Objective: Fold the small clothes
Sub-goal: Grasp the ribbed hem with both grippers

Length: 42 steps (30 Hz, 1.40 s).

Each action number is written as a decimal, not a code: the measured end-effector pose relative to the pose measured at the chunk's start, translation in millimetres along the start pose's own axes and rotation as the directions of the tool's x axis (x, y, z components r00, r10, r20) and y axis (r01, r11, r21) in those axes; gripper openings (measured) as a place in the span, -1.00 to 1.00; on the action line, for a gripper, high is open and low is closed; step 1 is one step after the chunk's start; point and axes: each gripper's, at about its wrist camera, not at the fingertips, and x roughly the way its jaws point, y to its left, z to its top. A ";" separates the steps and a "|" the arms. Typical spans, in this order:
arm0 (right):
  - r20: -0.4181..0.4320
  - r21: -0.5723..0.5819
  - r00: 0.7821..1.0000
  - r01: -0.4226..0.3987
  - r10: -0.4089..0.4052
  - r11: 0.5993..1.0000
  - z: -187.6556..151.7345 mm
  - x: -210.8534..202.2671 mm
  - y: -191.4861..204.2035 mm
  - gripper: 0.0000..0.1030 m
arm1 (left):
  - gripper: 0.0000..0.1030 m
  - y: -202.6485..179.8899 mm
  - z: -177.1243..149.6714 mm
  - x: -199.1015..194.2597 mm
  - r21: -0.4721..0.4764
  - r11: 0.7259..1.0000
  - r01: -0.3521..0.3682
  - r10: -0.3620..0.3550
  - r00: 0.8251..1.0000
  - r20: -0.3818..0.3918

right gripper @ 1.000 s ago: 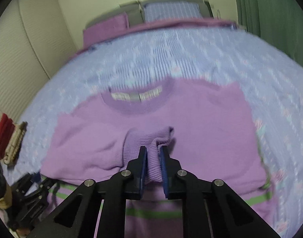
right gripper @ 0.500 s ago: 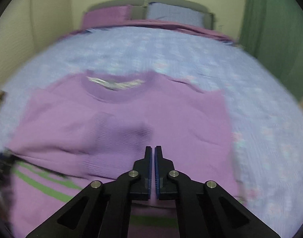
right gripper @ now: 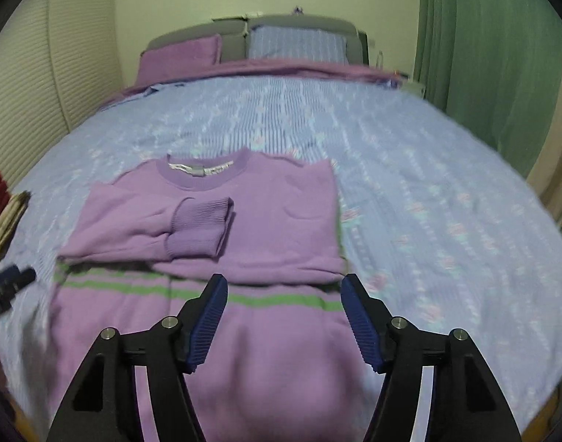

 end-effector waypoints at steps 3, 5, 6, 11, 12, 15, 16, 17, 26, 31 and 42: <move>0.040 0.025 0.999 0.003 -0.004 1.000 -14.3 -34.2 -13.3 0.54 | 0.82 -10.6 -12.8 -28.3 0.037 0.999 0.026 -0.026 0.999 0.021; 0.050 0.024 0.999 0.011 -0.012 1.000 -27.7 -49.2 -19.4 0.54 | 0.82 -14.9 -22.4 -34.8 0.053 0.998 0.030 -0.031 0.999 0.020; 0.051 0.020 0.999 0.019 -0.020 1.000 -34.1 -54.9 -21.0 0.54 | 0.82 -16.5 -29.7 -37.5 0.058 0.998 0.034 -0.035 0.999 0.010; 0.027 0.055 1.000 0.013 -0.015 0.998 -72.4 -67.1 -33.5 0.54 | 0.82 -18.5 -62.4 -48.8 0.048 0.997 0.062 -0.061 0.998 -0.023; 0.020 0.068 1.000 0.008 -0.009 0.998 -80.5 -67.8 -35.5 0.54 | 0.82 -18.2 -68.3 -49.2 0.043 0.997 0.062 -0.061 0.998 -0.030; -0.005 0.110 1.000 -0.018 0.018 0.994 -100.2 -62.9 -40.2 0.54 | 0.79 -14.2 -86.7 -45.3 0.009 0.996 0.085 -0.084 0.994 -0.066; -0.017 0.122 0.999 -0.026 0.029 0.992 -105.6 -59.0 -40.0 0.54 | 0.77 -12.1 -93.3 -41.6 -0.003 0.996 0.090 -0.090 0.993 -0.080; -0.027 0.133 0.999 -0.033 0.036 0.991 -111.6 -55.3 -40.4 0.54 | 0.68 -10.4 -97.7 -37.8 -0.013 0.996 0.086 -0.087 0.992 -0.096; -0.116 0.193 0.989 -0.064 0.088 0.979 -139.2 -24.3 -40.0 0.53 | 0.29 -8.4 -119.9 -3.4 -0.144 0.977 0.155 -0.183 0.961 -0.209; -0.150 0.228 0.982 -0.081 0.117 0.970 -142.3 -7.8 -40.6 0.37 | 0.16 -11.6 -124.3 11.6 -0.209 0.959 0.193 -0.240 0.943 -0.230; -0.163 0.242 0.981 -0.067 0.109 0.968 -139.7 10.2 -38.7 0.02 | -0.14 -16.0 -124.5 28.3 -0.291 0.934 0.208 -0.269 0.944 -0.189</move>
